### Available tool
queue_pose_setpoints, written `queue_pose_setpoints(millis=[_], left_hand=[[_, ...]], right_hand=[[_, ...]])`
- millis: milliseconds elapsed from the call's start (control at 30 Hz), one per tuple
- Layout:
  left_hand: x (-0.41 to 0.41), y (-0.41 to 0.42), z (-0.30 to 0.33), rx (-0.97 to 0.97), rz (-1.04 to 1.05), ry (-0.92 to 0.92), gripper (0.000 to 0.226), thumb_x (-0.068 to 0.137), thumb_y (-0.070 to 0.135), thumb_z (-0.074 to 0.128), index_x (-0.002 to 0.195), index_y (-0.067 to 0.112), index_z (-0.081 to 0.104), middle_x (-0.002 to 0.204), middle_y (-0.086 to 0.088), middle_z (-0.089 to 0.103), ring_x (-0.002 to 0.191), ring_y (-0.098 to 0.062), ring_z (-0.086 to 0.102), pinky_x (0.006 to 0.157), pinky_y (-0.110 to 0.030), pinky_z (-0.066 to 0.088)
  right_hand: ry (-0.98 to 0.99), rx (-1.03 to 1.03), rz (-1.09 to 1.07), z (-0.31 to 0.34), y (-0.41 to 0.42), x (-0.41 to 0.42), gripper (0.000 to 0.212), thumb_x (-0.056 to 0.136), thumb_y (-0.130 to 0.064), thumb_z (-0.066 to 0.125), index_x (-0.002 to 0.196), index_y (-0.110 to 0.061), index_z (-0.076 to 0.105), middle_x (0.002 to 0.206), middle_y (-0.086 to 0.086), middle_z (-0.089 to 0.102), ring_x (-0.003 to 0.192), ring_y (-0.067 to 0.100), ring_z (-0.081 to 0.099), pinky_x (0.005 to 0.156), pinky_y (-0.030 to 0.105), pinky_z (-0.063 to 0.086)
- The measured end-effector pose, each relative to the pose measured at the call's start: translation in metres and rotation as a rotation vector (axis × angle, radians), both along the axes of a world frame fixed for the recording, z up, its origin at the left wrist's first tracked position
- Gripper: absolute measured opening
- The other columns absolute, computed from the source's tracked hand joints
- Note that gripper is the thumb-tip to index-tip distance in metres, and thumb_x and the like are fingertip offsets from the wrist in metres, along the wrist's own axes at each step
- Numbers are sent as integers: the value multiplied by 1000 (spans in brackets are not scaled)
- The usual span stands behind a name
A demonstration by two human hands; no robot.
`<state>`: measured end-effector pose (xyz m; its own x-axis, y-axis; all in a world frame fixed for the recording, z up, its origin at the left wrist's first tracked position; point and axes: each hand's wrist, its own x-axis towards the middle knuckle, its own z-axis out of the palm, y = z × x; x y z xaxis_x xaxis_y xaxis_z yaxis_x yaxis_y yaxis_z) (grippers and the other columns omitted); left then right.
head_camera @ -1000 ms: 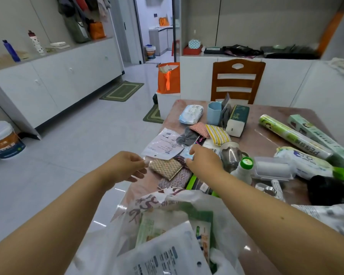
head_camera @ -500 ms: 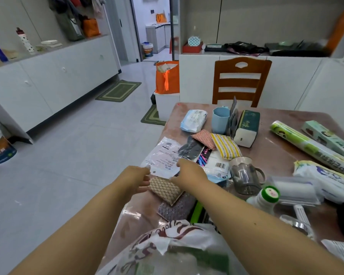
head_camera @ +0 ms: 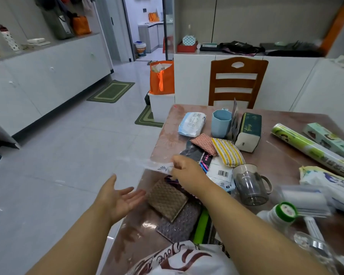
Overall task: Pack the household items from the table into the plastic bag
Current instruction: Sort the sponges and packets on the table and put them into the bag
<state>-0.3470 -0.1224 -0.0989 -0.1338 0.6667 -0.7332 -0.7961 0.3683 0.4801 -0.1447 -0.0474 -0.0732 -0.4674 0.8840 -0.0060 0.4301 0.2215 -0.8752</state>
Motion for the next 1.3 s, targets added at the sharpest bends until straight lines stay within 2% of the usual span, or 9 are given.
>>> queue_pose_setpoints(millis=[100, 200, 300, 400, 667, 800, 1033, 1167, 1300], left_hand=[[2, -1, 6, 74, -200, -188, 79, 88, 54, 49, 127, -14, 46, 126, -37, 54, 110, -51, 58, 83, -58, 53], [11, 1, 5, 0, -416, 3, 46, 87, 11, 49, 128, -10, 51, 114, -35, 63, 89, -49, 68, 74, -61, 55], [10, 3, -3, -27, -506, 184, 35, 92, -5, 39, 124, -7, 51, 104, -32, 68, 80, -46, 70, 69, -61, 54], [2, 1, -3, -17, -483, 224, 28, 94, -4, 36, 116, -5, 54, 94, -30, 71, 75, -45, 71, 60, -58, 57], [-9, -4, -9, -86, -451, 246, 30, 95, 9, 36, 111, -6, 57, 93, -29, 71, 72, -45, 71, 76, -55, 52], [-16, -7, -9, -103, -454, 267, 34, 94, 12, 37, 117, -5, 57, 102, -29, 70, 84, -45, 69, 80, -55, 48], [-27, -19, -7, -126, -437, 248, 41, 94, 12, 37, 128, -5, 51, 110, -32, 66, 104, -46, 60, 86, -58, 45], [-9, -13, -5, -52, -386, 143, 62, 98, 44, 31, 128, -5, 54, 116, -32, 64, 101, -48, 64, 90, -56, 44], [8, -10, -2, 15, -392, -17, 102, 81, 79, 29, 121, -11, 56, 126, -37, 55, 114, -54, 54, 100, -57, 38]], right_hand=[[127, -177, 104, 19, -20, 16, 16, 72, -13, 54, 57, -19, 55, 58, -4, 56, 62, 16, 50, 61, 30, 37], [115, -278, 48, 15, -23, 23, 24, 85, -20, 51, 68, -11, 64, 75, 3, 71, 75, 24, 64, 68, 30, 50], [-408, -46, -191, -3, -4, 34, 39, 83, -51, 62, 107, -21, 56, 104, -1, 64, 97, 23, 60, 84, 37, 48], [-783, -171, -78, -20, 4, 45, 87, 67, -40, 81, 137, -15, 36, 135, 6, 50, 121, 28, 50, 98, 41, 44], [-847, -22, -108, -39, 3, 43, 53, 73, -32, 70, 114, -11, 45, 109, 8, 54, 101, 29, 57, 73, 34, 43], [-880, 35, -174, -42, 8, 44, 6, 88, -16, 54, 93, -13, 51, 85, 7, 53, 82, 29, 53, 68, 29, 41], [-615, 157, -374, -7, 10, 46, 18, 98, -22, 44, 109, -9, 49, 98, 14, 62, 94, 36, 59, 69, 33, 38], [-536, 261, -122, 37, -23, 29, 13, 98, -25, 44, 104, -14, 48, 82, 2, 57, 72, 24, 54, 53, 28, 33], [-578, 192, 202, 30, -57, 19, 8, 93, -24, 52, 96, -17, 48, 91, 8, 58, 80, 25, 50, 59, 31, 32]])
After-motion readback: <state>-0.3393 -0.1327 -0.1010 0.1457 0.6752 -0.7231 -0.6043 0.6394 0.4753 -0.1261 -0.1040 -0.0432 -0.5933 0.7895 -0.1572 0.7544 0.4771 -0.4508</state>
